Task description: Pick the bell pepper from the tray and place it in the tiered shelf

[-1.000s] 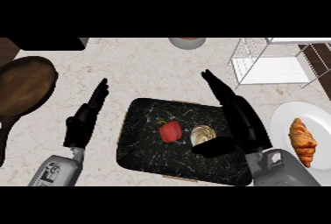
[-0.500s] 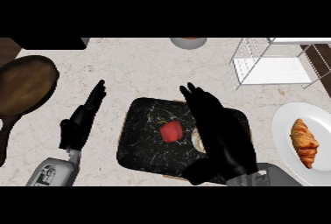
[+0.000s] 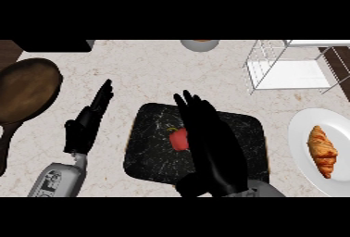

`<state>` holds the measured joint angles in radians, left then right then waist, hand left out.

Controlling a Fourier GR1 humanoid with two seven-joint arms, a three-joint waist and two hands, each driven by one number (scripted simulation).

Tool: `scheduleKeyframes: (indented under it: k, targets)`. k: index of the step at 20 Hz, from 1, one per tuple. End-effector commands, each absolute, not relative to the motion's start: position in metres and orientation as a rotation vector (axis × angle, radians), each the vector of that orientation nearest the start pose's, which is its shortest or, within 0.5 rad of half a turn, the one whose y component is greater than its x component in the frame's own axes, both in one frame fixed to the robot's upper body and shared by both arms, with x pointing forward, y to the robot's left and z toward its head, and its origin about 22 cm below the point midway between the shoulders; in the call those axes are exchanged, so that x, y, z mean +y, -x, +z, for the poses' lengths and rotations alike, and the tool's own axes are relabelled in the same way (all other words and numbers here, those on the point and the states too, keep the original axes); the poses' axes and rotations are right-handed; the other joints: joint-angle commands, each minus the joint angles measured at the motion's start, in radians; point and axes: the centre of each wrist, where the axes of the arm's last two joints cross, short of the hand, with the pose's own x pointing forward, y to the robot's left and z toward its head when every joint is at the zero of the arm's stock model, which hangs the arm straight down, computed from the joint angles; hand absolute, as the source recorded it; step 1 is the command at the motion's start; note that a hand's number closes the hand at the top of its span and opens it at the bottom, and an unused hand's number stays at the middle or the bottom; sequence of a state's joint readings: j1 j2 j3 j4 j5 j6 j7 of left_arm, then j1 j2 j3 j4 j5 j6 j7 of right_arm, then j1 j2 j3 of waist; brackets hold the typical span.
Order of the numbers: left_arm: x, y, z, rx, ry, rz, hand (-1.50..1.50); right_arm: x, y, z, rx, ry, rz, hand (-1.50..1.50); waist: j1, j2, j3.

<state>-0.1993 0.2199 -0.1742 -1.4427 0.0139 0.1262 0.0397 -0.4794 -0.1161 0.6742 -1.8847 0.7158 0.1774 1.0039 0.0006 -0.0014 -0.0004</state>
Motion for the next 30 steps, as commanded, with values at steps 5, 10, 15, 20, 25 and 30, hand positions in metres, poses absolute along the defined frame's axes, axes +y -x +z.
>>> scheduleKeyframes:
  k: [5,10,15,20,25,30]
  targets:
    - [0.229,-0.276,0.000,-1.562,-0.115,-0.261,0.00,-0.041,-0.197,0.149,-1.380,0.703,0.995,-1.50,-0.001,0.000,0.000]
    - [0.228,-0.260,-0.003,-1.570,-0.089,-0.253,0.00,-0.045,-0.206,0.145,-1.352,0.690,0.988,-1.50,0.001,0.000,0.000]
    - [0.206,-0.275,0.028,-1.582,-0.084,-0.247,0.00,-0.042,-0.218,0.135,-1.303,0.723,1.001,-1.50,0.003,0.000,0.000]
    - [0.227,-0.283,0.012,-1.577,-0.108,-0.251,0.00,-0.036,-0.229,0.112,-1.293,0.717,1.018,-1.50,0.002,0.001,0.000]
    - [0.227,-0.280,0.030,-1.577,-0.109,-0.257,0.00,-0.045,-0.221,0.112,-1.292,0.745,1.041,-1.50,0.001,0.000,0.000]
    - [0.221,-0.283,0.017,-1.576,-0.111,-0.259,0.00,-0.042,-0.231,0.104,-1.251,0.751,1.051,-1.50,0.001,0.001,0.000]
